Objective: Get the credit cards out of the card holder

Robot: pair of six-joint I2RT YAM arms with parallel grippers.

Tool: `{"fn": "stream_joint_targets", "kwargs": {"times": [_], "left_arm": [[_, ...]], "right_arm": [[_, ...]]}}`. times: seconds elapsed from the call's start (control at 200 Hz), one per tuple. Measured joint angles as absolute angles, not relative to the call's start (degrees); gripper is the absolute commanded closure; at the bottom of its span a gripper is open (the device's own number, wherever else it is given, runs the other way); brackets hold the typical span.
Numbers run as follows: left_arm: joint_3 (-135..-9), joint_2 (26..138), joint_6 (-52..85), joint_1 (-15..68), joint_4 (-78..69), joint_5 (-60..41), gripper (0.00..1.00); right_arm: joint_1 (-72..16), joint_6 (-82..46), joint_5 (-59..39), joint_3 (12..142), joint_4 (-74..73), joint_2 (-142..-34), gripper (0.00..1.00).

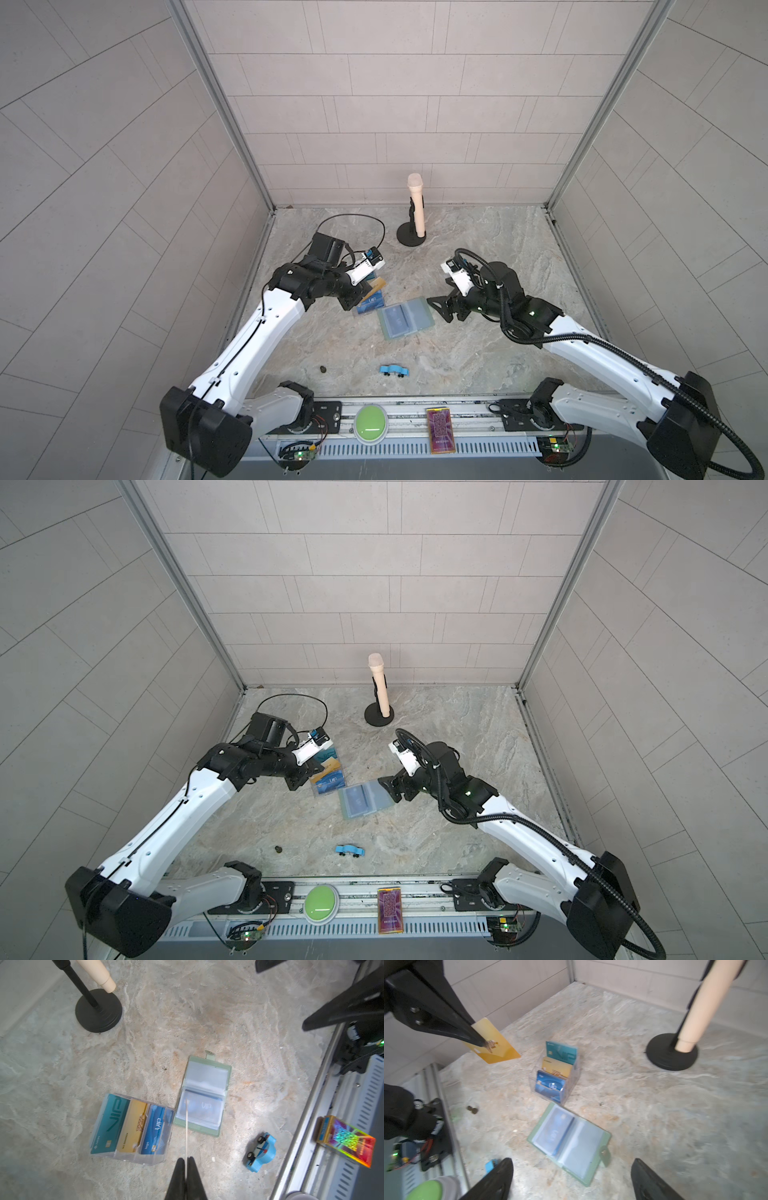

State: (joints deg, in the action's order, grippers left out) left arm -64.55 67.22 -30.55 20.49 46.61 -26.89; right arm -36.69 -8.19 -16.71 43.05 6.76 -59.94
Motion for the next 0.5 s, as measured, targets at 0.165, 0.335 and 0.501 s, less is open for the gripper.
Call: {"fn": "stream_joint_targets", "kwargs": {"times": [0.165, 0.335, 0.501], "left_arm": [[-63.5, 69.3, -35.4, 19.9, 44.7, -24.2, 1.00], [-63.5, 74.3, -40.1, 19.6, 43.5, -22.7, 1.00], [-64.8, 79.5, -43.3, 17.9, 43.0, -22.7, 1.00]], "right_arm": [[-36.7, -7.9, -8.1, 41.5, 5.6, -58.9, 0.05], [-36.7, -7.4, -3.7, 40.8, 5.2, -58.9, 0.05], [-36.7, -7.0, -2.2, 40.3, 4.8, -58.8, 0.04]]}}
